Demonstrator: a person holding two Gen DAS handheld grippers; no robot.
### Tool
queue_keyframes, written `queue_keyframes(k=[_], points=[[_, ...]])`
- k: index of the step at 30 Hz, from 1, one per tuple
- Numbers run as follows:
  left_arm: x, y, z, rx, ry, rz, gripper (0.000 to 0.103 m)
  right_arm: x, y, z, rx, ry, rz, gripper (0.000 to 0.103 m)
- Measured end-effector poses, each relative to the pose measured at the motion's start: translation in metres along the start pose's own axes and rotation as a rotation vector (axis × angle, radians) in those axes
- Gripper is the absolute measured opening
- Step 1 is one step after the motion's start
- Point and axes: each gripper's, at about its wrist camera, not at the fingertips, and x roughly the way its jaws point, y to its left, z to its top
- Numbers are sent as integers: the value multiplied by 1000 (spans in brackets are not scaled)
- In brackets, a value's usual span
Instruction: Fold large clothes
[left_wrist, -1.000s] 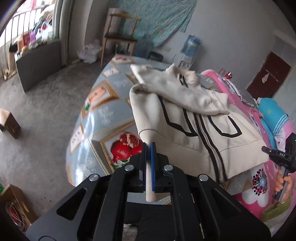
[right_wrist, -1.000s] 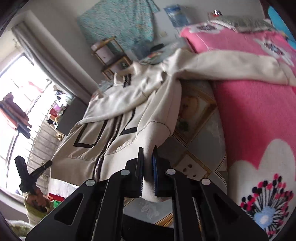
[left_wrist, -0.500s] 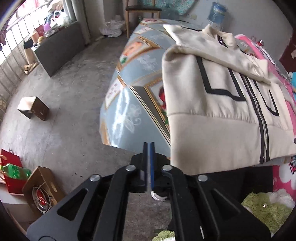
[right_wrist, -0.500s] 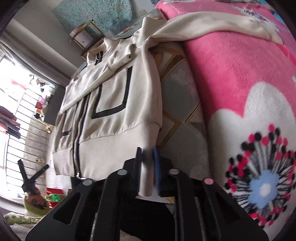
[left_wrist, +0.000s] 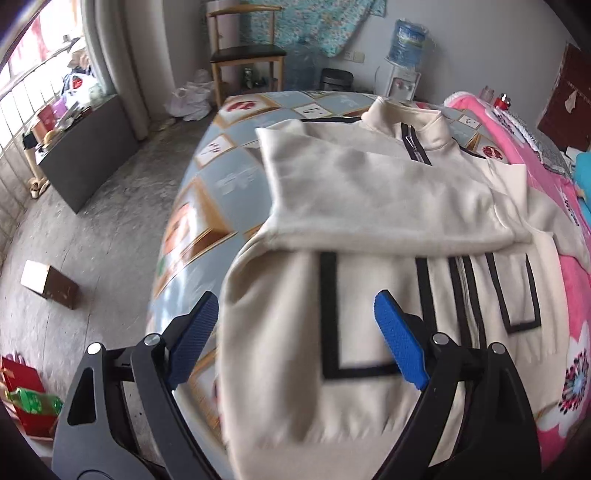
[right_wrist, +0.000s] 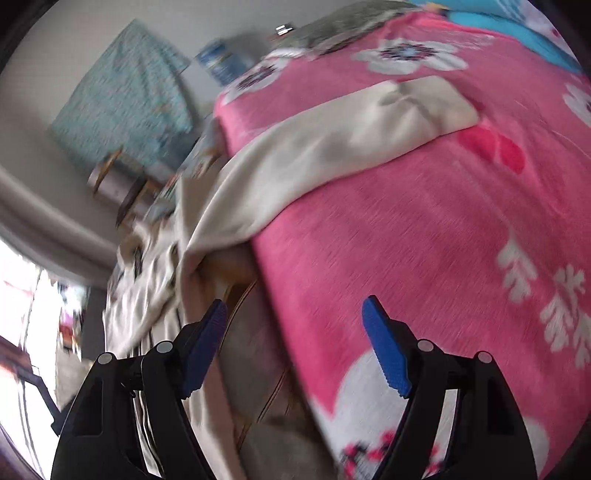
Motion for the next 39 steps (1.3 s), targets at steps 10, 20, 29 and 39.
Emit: queue_keyframes(k=[10, 20, 29, 39], points=[[96, -54, 65, 36, 32, 65, 83, 20, -121, 97, 435, -177, 81, 73], [124, -54, 57, 11, 74, 64, 83, 58, -146, 127, 527, -206, -27, 26], [123, -49, 54, 11, 71, 48, 83, -11, -50, 147, 250, -347, -4, 10], [112, -43, 55, -2, 59, 1, 83, -67, 216, 123, -306, -389, 328, 10]])
